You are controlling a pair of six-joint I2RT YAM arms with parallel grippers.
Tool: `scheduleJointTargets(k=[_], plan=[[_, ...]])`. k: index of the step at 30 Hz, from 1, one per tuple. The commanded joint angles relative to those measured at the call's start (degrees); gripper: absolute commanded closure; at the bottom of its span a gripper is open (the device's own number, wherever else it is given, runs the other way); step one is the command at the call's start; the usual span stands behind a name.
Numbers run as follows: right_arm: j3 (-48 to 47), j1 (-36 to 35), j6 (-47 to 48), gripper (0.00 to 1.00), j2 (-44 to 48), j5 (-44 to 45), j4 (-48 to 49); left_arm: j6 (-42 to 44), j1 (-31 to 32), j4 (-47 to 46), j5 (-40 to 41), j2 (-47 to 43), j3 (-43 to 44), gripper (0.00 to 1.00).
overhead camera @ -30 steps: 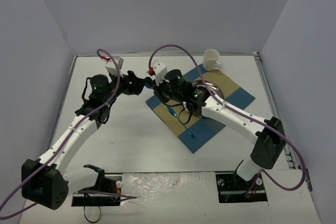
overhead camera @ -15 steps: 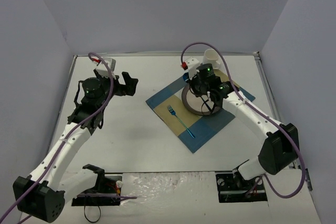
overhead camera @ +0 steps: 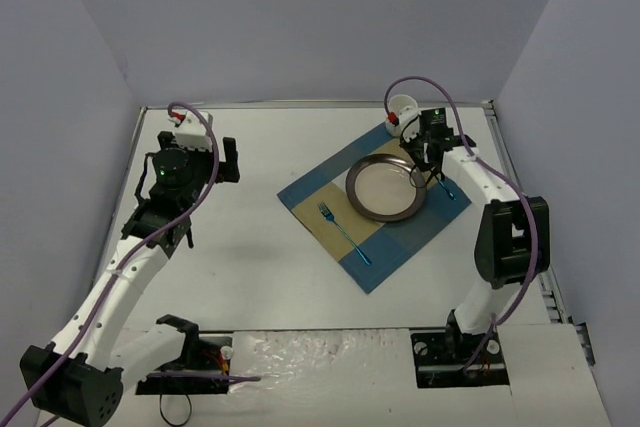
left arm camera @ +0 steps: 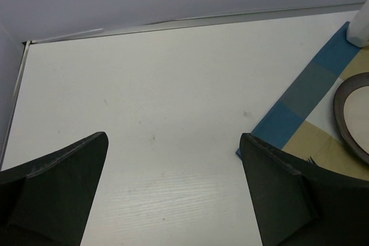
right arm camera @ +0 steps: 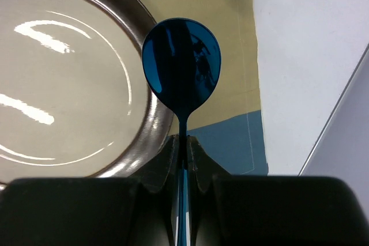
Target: Set the dinner table for one person
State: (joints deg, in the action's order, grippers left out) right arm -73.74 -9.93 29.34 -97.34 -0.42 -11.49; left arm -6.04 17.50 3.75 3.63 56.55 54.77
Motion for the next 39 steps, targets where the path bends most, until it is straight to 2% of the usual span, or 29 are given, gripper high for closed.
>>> scheduleJointTargets(k=[1, 9, 19, 39], plan=[[-6.3, 4.5, 6.0, 1.00, -4.4, -3.9, 1.1, 2.1, -0.5, 0.2, 2.7, 0.8, 3.9, 0.05], [-11.1, 9.4, 10.3, 1.00, -14.5, -5.9, 1.2, 3.1, -2.3, 1.1, 3.2, 1.6, 4.4, 0.05], [-17.1, 9.6, 11.4, 1.00, -22.8, -8.2, 1.5, 2.0, -5.1, 1.1, 1.7, 2.5, 4.5, 0.04], [-21.2, 11.6, 11.2, 0.98, -26.7, -9.8, 1.8, 1.4, -6.1, 1.2, -0.5, 3.9, 4.7, 0.04]])
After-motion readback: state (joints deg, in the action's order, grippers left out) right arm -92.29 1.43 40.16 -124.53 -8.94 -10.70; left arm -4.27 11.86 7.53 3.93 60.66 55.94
